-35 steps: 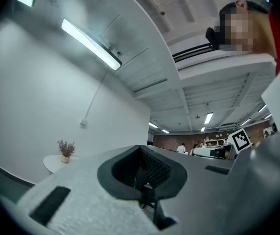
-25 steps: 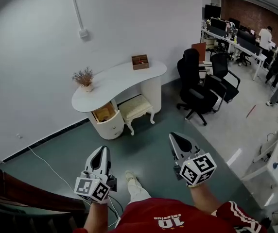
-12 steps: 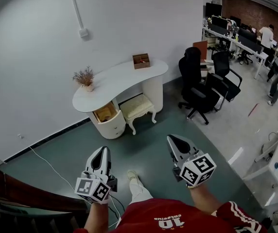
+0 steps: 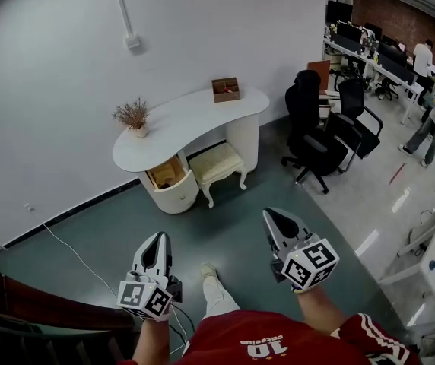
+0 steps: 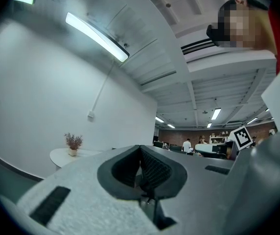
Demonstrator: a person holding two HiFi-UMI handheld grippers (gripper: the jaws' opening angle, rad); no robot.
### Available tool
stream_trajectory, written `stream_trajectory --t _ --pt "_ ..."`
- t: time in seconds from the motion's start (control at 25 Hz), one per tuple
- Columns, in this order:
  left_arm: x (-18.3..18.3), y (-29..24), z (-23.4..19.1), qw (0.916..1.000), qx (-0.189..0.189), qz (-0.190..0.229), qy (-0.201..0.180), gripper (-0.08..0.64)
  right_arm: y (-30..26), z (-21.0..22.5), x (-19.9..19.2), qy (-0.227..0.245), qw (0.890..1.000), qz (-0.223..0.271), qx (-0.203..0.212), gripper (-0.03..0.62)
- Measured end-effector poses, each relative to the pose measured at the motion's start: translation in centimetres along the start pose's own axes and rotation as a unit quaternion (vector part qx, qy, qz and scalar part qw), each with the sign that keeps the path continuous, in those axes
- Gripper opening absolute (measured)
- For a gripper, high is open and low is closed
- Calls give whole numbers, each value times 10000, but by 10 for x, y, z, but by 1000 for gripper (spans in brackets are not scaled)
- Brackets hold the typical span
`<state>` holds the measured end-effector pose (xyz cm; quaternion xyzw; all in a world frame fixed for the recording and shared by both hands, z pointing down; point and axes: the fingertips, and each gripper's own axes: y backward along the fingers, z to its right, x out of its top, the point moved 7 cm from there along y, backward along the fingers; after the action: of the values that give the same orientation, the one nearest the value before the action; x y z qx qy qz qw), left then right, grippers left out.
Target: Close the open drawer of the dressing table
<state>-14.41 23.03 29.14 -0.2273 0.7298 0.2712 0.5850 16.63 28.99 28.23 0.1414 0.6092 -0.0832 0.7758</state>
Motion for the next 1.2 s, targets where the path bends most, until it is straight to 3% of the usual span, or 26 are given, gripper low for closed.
stream_trajectory --t 0.28,0.6,0.96,1.12,1.2 --pt "-11 -44 -53 9999 112 -118 38 -8 -73 16 -9 33 10000 -61 51 5" --pt "4 -114 -165 9977 650 2 164 -8 -229 38 8 475 9981 -199 326 5" --pt "16 -214 -297 9986 503 -170 -18 -8 -396 43 -1 429 9977 -385 356 5" --pt "18 -242 -317 9986 500 -149 -58 1 -427 49 -9 428 9970 -519 394 5" --pt "17 -251 -316 9989 446 -151 -61 76 -435 55 -11 392 9966 -586 431 5"
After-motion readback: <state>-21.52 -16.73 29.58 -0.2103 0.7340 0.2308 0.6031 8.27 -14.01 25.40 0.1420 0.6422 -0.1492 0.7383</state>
